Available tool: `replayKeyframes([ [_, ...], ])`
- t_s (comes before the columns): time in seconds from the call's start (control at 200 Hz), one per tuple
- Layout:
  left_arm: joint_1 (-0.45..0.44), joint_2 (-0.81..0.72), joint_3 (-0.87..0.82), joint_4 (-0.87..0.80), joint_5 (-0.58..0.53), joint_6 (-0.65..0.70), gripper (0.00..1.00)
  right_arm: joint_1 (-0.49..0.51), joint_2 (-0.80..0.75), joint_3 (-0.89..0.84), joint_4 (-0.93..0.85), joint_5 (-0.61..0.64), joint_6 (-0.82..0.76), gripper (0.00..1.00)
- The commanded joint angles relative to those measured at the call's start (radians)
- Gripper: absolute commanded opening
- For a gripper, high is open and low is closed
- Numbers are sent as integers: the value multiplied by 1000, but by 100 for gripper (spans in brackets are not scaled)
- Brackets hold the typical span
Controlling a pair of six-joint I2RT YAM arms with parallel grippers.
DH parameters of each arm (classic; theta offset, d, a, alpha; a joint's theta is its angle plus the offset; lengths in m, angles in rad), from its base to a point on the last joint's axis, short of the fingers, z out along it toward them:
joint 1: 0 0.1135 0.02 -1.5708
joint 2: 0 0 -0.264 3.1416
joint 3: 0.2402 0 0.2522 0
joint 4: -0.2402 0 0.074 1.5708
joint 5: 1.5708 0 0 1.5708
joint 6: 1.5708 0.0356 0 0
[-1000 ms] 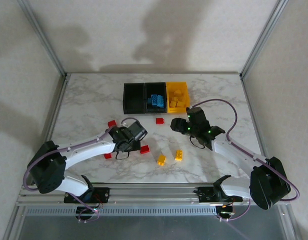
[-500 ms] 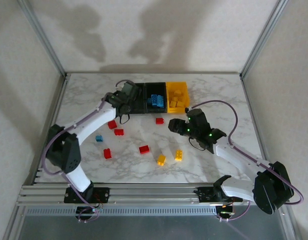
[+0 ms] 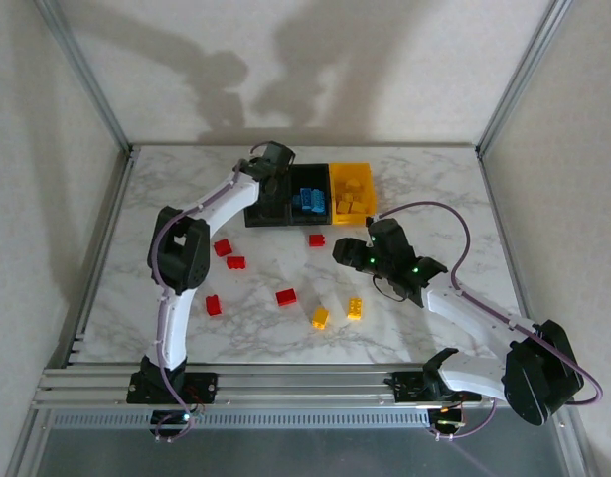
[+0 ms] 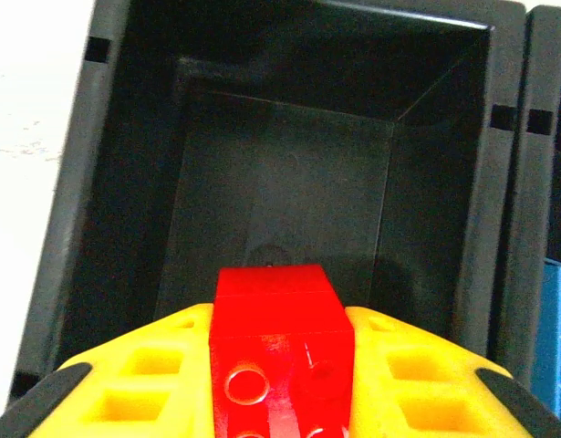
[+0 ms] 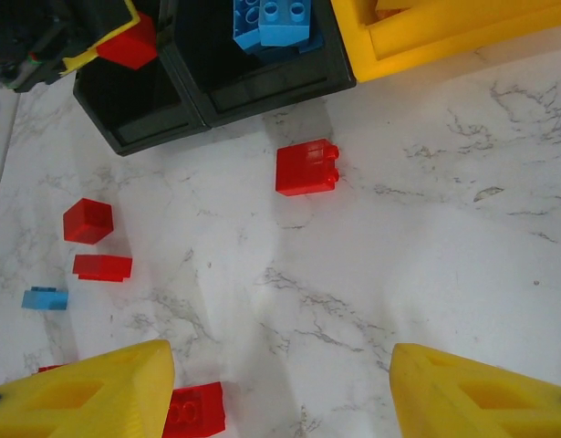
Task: Sort the legos into containers by color
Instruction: Place the lego in the container, then pick up the lego from the middle-left of the table.
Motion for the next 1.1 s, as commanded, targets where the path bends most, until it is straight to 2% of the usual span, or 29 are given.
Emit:
replayKeyframes([
  [0.0, 9, 32, 49, -55, 9, 26, 24, 10, -16, -1, -4, 27, 14, 64],
  [0.275, 8, -3, 40, -54, 6, 22, 50, 10, 4, 14, -2, 25, 9, 64],
  [0.501, -3, -135, -16, -44, 21, 18, 53, 10, 0, 21, 1, 20, -9, 64],
  [0.821, -2, -544, -462, 49, 4, -3, 62, 31, 27, 89, -18, -9, -113, 65],
  [0.951, 25, -635, -614, 51, -22, -28, 68, 50, 63, 120, 5, -33, -131, 65],
  [1.051, 51, -667, -708, 65, -61, -63, 79, 59, 93, 141, 11, -41, -133, 65],
  [1.096, 67, -674, -747, 84, -63, -76, 81, 63, 100, 146, 13, -42, -133, 65],
])
